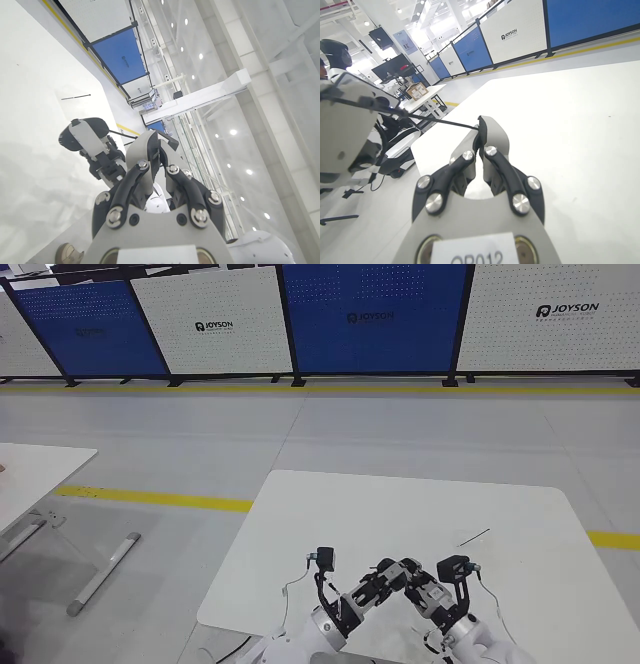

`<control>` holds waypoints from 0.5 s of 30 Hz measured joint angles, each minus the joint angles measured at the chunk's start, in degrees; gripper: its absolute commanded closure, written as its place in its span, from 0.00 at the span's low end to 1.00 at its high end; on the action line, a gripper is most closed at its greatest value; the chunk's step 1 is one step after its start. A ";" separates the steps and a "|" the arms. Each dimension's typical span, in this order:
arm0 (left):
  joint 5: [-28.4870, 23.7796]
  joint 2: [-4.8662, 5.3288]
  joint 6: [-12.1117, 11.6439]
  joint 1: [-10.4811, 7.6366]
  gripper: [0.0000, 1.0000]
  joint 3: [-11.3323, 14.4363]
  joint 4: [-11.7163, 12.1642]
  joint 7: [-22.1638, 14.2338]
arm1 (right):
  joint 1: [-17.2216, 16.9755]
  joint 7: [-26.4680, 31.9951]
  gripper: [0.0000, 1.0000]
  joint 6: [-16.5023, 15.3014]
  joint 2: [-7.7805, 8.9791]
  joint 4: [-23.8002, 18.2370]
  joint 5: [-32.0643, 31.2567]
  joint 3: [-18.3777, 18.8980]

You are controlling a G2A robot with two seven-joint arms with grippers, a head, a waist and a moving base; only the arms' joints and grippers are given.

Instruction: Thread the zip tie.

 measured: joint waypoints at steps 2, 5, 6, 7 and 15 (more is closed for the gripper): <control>0.41 0.13 -0.64 0.60 1.00 -0.17 -1.14 -0.27 | 0.05 -0.06 1.00 -0.01 0.02 0.12 -0.02 -0.03; 0.94 0.32 -0.87 1.45 1.00 -0.44 -2.28 -0.39 | 0.11 -0.13 1.00 -0.12 0.05 0.26 0.11 0.01; 1.03 0.34 -0.73 1.50 1.00 -0.48 -2.39 -0.38 | 0.13 -0.13 0.64 -0.15 0.06 0.28 0.20 0.04; 1.09 0.35 -0.33 1.43 1.00 -0.51 -2.32 -0.14 | 0.13 -0.18 0.07 -0.17 0.07 0.27 0.38 0.10; -2.54 -0.31 3.67 -1.24 1.00 -0.81 0.82 5.09 | -1.34 -1.98 0.00 -1.08 0.38 -1.10 3.54 2.41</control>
